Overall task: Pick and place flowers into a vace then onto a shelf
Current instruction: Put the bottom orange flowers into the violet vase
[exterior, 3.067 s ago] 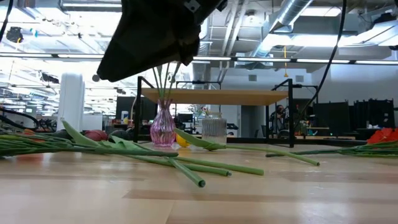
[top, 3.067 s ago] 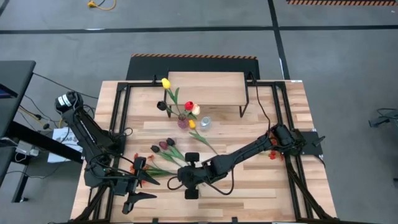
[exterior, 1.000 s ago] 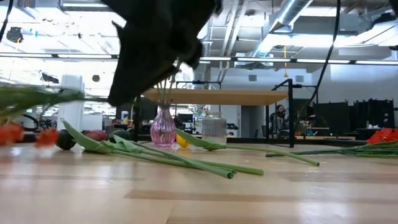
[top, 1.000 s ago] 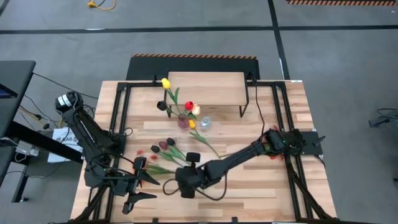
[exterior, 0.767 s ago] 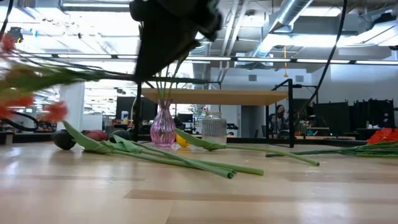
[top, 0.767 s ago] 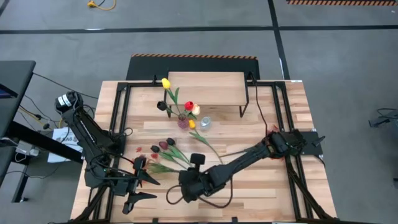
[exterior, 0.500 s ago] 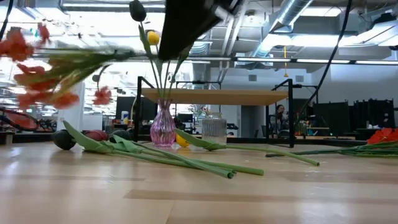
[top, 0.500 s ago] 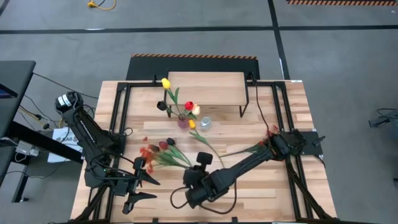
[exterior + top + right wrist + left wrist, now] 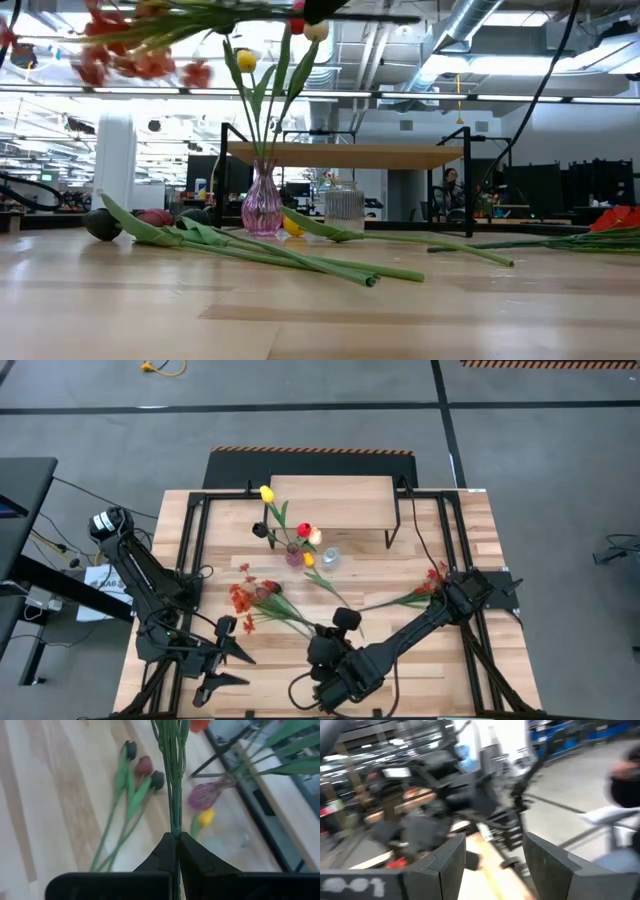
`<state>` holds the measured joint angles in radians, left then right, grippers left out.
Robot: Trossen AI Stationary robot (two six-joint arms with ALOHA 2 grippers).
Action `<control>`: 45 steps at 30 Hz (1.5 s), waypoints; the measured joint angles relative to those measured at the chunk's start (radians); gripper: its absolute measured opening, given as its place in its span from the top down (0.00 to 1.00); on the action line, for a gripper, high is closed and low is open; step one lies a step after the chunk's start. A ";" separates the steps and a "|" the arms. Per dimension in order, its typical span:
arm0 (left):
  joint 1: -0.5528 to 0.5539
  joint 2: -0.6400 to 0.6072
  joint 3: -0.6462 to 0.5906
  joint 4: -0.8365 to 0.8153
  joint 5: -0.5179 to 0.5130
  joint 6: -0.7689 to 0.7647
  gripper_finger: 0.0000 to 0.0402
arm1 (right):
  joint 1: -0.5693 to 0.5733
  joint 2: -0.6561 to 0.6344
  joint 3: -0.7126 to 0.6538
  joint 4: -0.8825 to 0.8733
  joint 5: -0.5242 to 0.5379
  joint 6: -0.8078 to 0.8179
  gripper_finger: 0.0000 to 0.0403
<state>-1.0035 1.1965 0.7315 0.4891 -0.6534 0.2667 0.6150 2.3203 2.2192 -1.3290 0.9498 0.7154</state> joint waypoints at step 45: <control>0.175 0.083 0.000 -0.061 0.008 -0.093 0.53 | 0.052 -0.016 0.136 -0.217 0.517 0.139 1.00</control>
<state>-0.8287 1.2796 0.7319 0.4281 -0.6456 0.1733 0.6673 2.3040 2.3551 -1.5458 1.4672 0.8548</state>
